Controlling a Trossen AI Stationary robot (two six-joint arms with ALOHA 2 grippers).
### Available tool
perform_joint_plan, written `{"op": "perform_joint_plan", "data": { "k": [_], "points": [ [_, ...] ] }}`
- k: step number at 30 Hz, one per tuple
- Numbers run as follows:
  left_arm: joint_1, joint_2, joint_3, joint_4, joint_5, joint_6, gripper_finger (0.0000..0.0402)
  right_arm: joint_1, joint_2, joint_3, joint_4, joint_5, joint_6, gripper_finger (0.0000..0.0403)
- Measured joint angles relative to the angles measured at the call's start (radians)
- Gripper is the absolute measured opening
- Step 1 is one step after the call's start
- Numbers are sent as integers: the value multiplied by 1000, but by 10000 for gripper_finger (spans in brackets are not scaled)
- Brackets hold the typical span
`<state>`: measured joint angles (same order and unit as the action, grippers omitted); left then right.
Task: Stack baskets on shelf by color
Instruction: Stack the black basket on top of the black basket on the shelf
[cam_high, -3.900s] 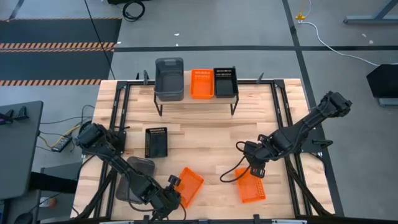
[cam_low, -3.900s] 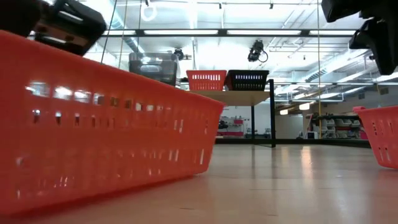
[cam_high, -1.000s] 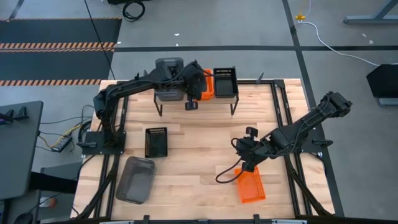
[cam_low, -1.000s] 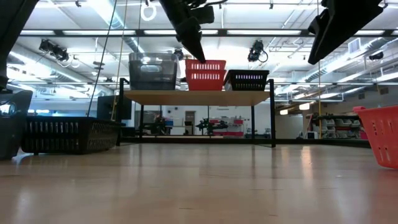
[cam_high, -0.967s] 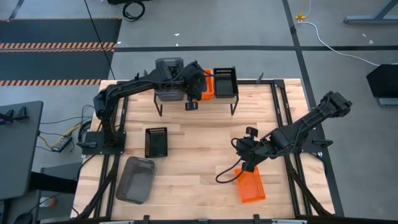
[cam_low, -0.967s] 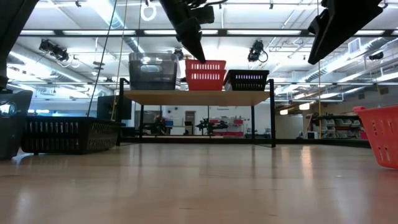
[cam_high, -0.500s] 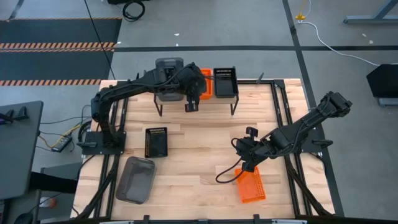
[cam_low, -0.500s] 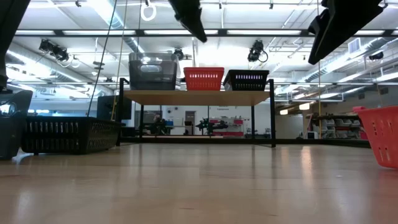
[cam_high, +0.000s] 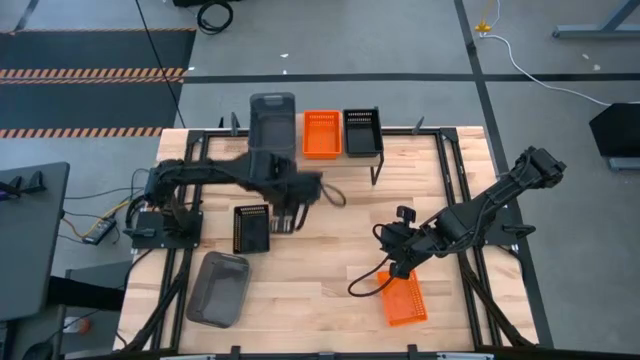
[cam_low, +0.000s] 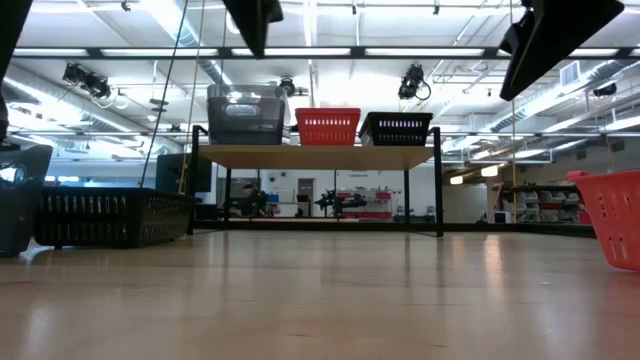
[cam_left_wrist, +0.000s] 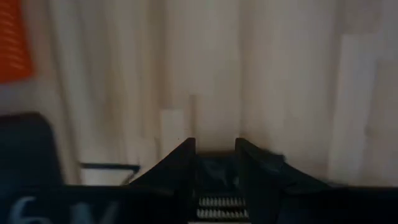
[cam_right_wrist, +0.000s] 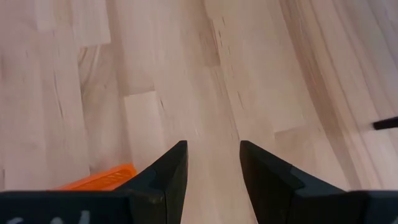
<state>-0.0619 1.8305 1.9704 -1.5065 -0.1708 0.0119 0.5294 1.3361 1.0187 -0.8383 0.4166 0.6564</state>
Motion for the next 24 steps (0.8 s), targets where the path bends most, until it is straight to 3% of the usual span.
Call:
{"op": "perform_joint_plan", "data": {
  "k": [14, 24],
  "points": [
    [-270, -45, -227, 17, 10, -231, 129, 64, 4, -137, 212, -49, 49, 154],
    [-301, -179, -595, 270, 11, -354, 141, 101, 5, -215, 320, -83, 136, 154]
  ]
}}
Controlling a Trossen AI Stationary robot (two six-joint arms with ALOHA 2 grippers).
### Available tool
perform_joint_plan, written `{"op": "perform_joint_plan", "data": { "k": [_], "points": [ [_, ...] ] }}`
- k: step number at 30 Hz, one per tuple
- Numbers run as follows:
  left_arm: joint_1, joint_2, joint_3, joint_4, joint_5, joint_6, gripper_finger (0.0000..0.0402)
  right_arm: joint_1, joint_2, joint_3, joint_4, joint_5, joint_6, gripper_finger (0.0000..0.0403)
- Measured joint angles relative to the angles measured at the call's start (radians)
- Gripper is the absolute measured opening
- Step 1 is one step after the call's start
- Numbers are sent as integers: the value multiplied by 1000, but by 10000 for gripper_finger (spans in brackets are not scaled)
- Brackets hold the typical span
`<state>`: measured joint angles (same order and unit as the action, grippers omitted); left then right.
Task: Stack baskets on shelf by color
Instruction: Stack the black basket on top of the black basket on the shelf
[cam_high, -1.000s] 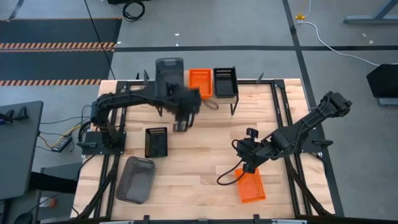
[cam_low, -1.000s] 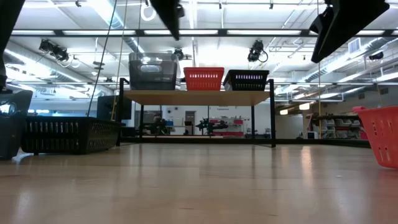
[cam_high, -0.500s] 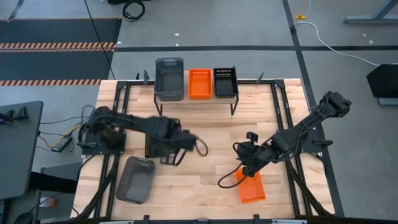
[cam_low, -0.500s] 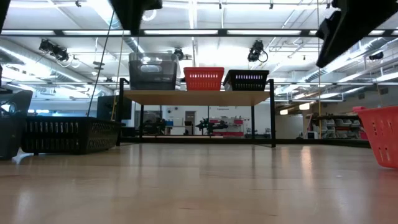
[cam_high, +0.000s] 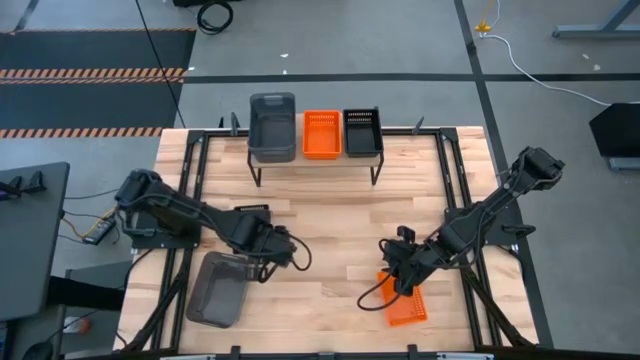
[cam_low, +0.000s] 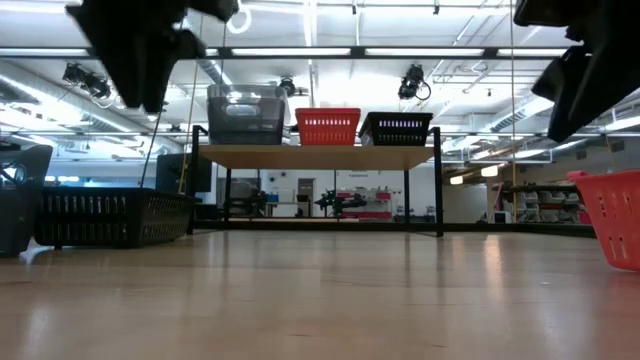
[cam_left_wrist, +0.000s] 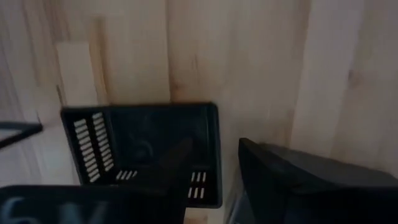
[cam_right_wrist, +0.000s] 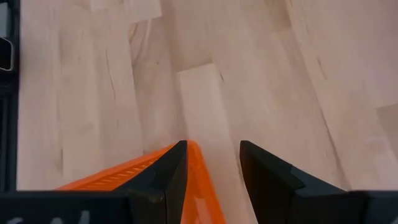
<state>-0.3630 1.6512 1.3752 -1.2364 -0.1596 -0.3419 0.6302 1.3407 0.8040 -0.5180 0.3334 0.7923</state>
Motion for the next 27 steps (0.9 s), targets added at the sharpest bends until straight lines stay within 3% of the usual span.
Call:
{"op": "perform_joint_plan", "data": {
  "k": [12, 17, 24, 27],
  "points": [
    [23, -17, -262, 190, 109, -40, 156, 33, 0, 0, 25, 6, 2, 154],
    [42, -17, -348, 260, 96, -22, 158, 34, 0, 0, 27, 6, 1, 154],
    [53, -17, -403, 372, 73, -13, 152, 34, 0, 0, 28, 6, 1, 154],
    [53, -17, -395, 374, 82, -9, 128, 34, 0, 0, 29, 5, 1, 154]
  ]
}}
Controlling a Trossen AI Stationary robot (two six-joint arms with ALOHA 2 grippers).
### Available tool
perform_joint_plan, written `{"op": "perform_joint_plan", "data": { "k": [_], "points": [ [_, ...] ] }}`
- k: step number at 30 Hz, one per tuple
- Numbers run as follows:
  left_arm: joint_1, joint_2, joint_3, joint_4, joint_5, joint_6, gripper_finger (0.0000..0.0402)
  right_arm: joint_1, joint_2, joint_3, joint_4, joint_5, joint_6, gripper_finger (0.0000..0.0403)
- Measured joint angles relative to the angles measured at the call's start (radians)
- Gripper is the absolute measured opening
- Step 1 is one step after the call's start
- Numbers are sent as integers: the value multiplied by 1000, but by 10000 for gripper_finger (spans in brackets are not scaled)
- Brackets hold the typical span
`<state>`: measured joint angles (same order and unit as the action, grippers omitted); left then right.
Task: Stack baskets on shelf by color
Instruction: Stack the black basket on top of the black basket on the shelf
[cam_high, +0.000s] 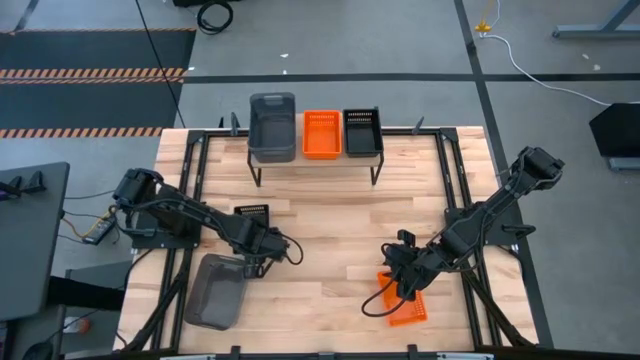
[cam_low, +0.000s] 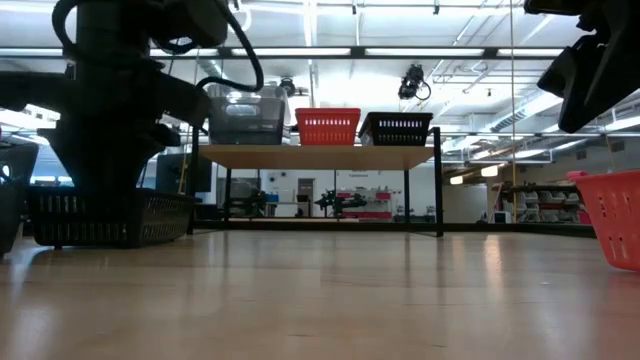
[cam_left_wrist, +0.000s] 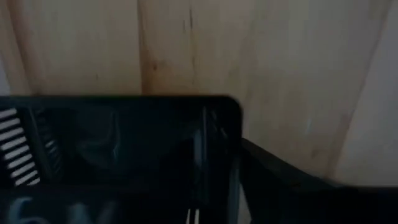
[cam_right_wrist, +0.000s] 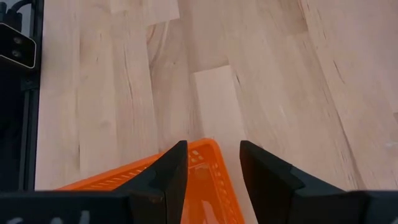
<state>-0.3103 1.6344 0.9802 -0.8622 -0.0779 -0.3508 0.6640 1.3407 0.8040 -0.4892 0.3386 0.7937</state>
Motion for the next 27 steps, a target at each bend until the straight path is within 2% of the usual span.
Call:
{"op": "perform_joint_plan", "data": {
  "k": [2, 5, 6, 14, 21, 27],
  "points": [
    [0, 0, 19, 5, -10, 0, 97, 0, 0, 0, 2, 0, 0, 154],
    [0, 0, 63, 4, -17, 23, 27, 0, 0, 0, 3, 0, 0, 154],
    [0, 0, 81, 5, -21, 30, 18, 0, 0, 0, 3, 0, 0, 154],
    [15, 0, 300, -46, -92, 118, 14, 0, 0, 0, 3, 0, -2, 154],
    [58, 0, 548, -58, -198, 298, 14, 0, 0, 0, 6, 1, -3, 154],
    [111, 0, 681, -14, -238, 454, 14, 0, 0, 0, 6, 5, -3, 154]
  ]
}}
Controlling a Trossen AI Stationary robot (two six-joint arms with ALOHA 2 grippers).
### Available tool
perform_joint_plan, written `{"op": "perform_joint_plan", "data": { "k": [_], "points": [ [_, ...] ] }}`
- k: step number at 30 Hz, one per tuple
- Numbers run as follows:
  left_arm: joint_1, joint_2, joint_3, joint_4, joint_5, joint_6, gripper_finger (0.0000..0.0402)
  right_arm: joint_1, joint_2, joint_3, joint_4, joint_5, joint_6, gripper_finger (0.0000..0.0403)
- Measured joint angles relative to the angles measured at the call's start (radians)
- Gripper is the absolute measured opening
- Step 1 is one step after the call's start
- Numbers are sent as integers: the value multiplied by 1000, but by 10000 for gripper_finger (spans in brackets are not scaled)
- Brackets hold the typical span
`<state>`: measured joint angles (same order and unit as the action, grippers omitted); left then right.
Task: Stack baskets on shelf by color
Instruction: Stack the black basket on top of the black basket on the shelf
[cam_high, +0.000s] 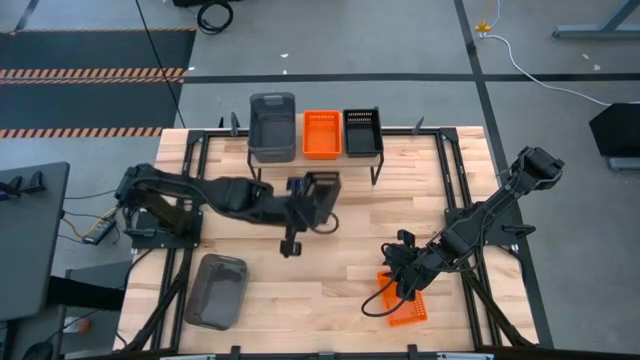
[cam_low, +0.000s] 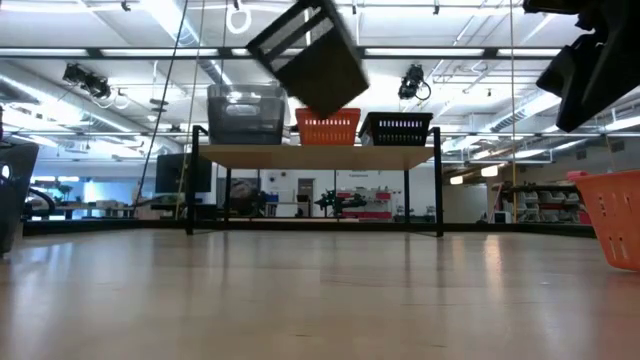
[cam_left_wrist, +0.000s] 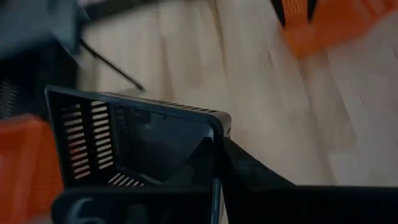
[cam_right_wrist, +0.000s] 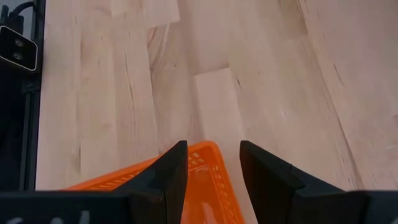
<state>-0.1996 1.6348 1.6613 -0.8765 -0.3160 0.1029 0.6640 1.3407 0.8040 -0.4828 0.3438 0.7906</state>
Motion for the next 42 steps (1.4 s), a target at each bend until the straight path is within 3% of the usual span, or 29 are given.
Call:
{"op": "perform_joint_plan", "data": {
  "k": [9, 26, 31, 42],
  "points": [
    [105, 6, 44, 221, 5, 224, 14, 0, 0, 0, 3, 7, -6, 154],
    [315, 104, 43, 630, 69, 360, 14, -2, 0, 0, 7, 56, -8, 154],
    [360, 116, 44, 641, 153, 347, 14, -8, 0, 0, 26, 57, -6, 154],
    [420, 194, 43, 698, 156, 347, 15, -13, 0, 0, 108, 56, 56, 154]
  ]
}}
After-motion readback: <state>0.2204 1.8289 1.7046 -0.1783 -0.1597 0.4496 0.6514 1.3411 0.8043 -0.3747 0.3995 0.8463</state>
